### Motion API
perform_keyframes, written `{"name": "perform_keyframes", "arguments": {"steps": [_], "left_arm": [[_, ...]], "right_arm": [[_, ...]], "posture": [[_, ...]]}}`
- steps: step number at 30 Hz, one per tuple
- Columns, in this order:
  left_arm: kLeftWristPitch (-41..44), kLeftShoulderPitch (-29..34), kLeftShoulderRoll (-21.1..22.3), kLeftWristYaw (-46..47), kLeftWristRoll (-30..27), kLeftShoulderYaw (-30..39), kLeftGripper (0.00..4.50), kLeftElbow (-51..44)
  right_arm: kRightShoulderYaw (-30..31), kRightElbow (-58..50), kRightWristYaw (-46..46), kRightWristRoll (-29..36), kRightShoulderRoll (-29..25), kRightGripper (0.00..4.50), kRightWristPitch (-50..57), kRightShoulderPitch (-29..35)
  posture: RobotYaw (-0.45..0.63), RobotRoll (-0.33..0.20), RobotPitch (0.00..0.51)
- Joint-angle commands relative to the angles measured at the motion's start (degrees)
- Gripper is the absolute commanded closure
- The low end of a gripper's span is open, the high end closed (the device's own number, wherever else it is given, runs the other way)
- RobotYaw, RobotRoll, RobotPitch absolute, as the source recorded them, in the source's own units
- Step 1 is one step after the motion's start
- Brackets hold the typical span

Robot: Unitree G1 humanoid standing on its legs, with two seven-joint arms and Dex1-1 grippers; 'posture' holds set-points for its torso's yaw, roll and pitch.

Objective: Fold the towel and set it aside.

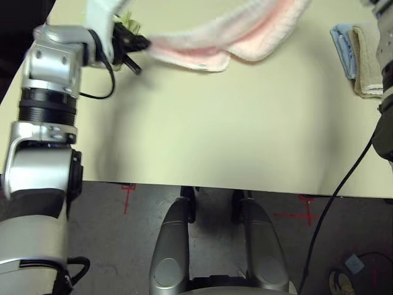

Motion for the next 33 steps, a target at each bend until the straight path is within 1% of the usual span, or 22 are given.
{"name": "perform_keyframes", "arguments": {"steps": [1, 2, 4, 7, 11, 14, 16, 17, 19, 22, 24, 25, 26, 28, 29, 31, 33], "left_arm": [[-1.8, 0.5, 0.1, 2.0, -1.3, 3.4, 4.46, 4.4], [-1.8, 0.5, 0.0, 1.5, -1.6, 3.8, 4.46, 5.1], [-0.1, 0.3, 0.0, -2.3, -2.9, 3.9, 4.46, 5.8], [2.1, -0.5, 0.9, -9.2, -3.7, 3.0, 4.46, 7.1], [4.7, -2.0, 2.3, -17.2, -3.3, 1.6, 4.46, 9.8], [5.8, -3.1, 2.5, -21.1, -2.6, 0.5, 4.46, 11.9], [5.9, -3.8, 2.3, -22.0, -2.1, 0.1, 4.46, 13.2], [5.5, -4.2, 1.9, -21.0, -1.7, 0.1, 4.46, 14.4], [0.3, -5.4, 0.4, -12.8, 0.2, 0.5, 4.46, 18.0], [-15.1, -8.4, -2.2, 10.2, 3.8, 2.0, 4.46, 23.5], [-24.1, -12.8, -3.4, 19.8, 3.4, 4.3, 4.46, 25.5], [-29.0, -15.7, -3.9, 21.6, 1.8, 6.4, 4.46, 25.9], [-32.4, -18.2, -4.1, 22.6, 0.5, 8.0, 4.46, 26.1], [-35.2, -21.5, -3.8, 23.9, -1.1, 10.4, 4.46, 26.6], [-36.1, -22.1, -3.8, 22.5, -2.4, 11.8, 4.46, 26.6], [-33.4, -19.6, -3.3, 14.1, -2.4, 11.1, 4.46, 26.8], [-27.3, -15.9, -2.4, 5.3, -0.7, 8.3, 4.46, 27.1]], "right_arm": [[-3.1, -9.9, 5.0, 7.2, -4.0, 4.5, 15.6, 6.0], [-3.5, -11.5, 4.9, 8.2, -4.9, 4.5, 18.3, 7.4], [-3.9, -12.1, 5.5, 9.5, -7.3, 4.5, 22.8, 8.6], [-2.5, -10.9, 8.3, 9.9, -10.4, 4.5, 27.1, 8.2], [2.0, -7.1, 12.9, 6.9, -13.5, 4.5, 28.6, 6.0], [6.7, -5.2, 15.4, 2.7, -13.9, 4.5, 25.9, 4.6], [8.8, -4.0, 16.0, 0.3, -13.6, 4.5, 23.3, 3.9], [9.4, -2.9, 14.9, -0.8, -13.0, 4.5, 21.0, 3.3], [10.7, 0.5, 8.2, -4.8, -10.9, 4.5, 11.2, 1.6], [9.7, 6.8, -9.2, -9.3, -8.3, 4.5, -7.8, -3.1], [6.8, 9.7, -19.3, -9.5, -8.3, 4.5, -19.3, -7.8], [5.2, 10.5, -22.8, -8.9, -8.8, 4.5, -24.0, -10.1], [3.9, 11.0, -24.7, -8.2, -9.2, 4.5, -27.3, -11.9], [2.2, 12.2, -26.5, -7.2, -10.1, 4.5, -30.4, -13.5], [1.4, 12.5, -24.6, -6.6, -10.1, 4.5, -30.6, -13.4], [0.6, 12.5, -15.5, -4.7, -9.1, 4.5, -28.2, -10.8], [1.6, 11.8, -6.5, -4.4, -8.3, 4.5, -25.1, -7.9]], "posture": [[0.03, 0.0, 0.437], [0.02, 0.0, 0.442], [0.02, 0.0, 0.445], [0.02, 0.0, 0.446], [0.01, 0.0, 0.447], [0.02, 0.0, 0.449], [0.02, 0.0, 0.45], [0.02, 0.0, 0.45], [0.01, 0.0, 0.452], [0.01, 0.0, 0.455], [0.01, 0.0, 0.457], [0.01, 0.0, 0.456], [-0.01, 0.0, 0.454], [-0.01, 0.0, 0.455], [-0.01, 0.0, 0.454], [-0.01, 0.0, 0.454], [0.0, 0.0, 0.455]]}}
